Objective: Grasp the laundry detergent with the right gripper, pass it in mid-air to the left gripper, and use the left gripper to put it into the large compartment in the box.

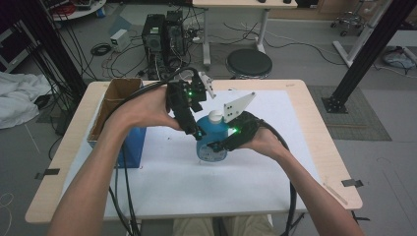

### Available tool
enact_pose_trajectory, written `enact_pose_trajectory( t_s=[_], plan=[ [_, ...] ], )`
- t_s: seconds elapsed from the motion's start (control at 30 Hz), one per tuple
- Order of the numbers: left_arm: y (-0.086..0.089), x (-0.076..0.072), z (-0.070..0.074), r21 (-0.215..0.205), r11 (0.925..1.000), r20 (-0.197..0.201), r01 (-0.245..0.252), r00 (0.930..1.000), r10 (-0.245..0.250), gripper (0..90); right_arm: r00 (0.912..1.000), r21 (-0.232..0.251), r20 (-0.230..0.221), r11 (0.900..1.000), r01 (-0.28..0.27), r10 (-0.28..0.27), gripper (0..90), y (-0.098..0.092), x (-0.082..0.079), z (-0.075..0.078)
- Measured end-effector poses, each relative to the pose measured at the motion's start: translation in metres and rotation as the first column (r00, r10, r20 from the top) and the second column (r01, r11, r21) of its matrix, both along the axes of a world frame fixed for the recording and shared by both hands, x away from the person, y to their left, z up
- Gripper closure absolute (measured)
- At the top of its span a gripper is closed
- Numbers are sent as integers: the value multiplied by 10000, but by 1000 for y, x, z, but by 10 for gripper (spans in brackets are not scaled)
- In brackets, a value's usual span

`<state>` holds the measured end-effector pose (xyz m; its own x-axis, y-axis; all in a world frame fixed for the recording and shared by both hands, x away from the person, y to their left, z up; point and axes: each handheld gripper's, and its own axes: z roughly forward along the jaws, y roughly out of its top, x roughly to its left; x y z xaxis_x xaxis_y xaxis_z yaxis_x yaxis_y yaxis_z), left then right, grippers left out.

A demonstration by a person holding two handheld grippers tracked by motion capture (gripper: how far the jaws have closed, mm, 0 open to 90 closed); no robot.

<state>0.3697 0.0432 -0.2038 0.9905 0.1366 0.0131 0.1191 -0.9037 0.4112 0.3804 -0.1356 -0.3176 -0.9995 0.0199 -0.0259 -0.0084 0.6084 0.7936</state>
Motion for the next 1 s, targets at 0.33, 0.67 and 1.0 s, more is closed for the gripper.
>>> enact_pose_trajectory(
  t_s=[0.33, 0.67, 1.0],
  plan=[
    [-16, 2, -11, 189, 9998, -90, 88, 9999, -86, 170, 9999, 130, -144, 9999, -37, 39, 471, 2, 2, -1],
    [-22, 6, -18, 325, 9994, -220, 71, 9997, -64, 171, 9999, 54, -95, 9999, -99, 99, 470, 3, 1, -1],
    [-26, 6, -23, 376, 9992, -326, 167, 9993, -155, 200, 9999, 35, -98, 10000, -77, 78, 469, 2, 1, -1]
  ],
)
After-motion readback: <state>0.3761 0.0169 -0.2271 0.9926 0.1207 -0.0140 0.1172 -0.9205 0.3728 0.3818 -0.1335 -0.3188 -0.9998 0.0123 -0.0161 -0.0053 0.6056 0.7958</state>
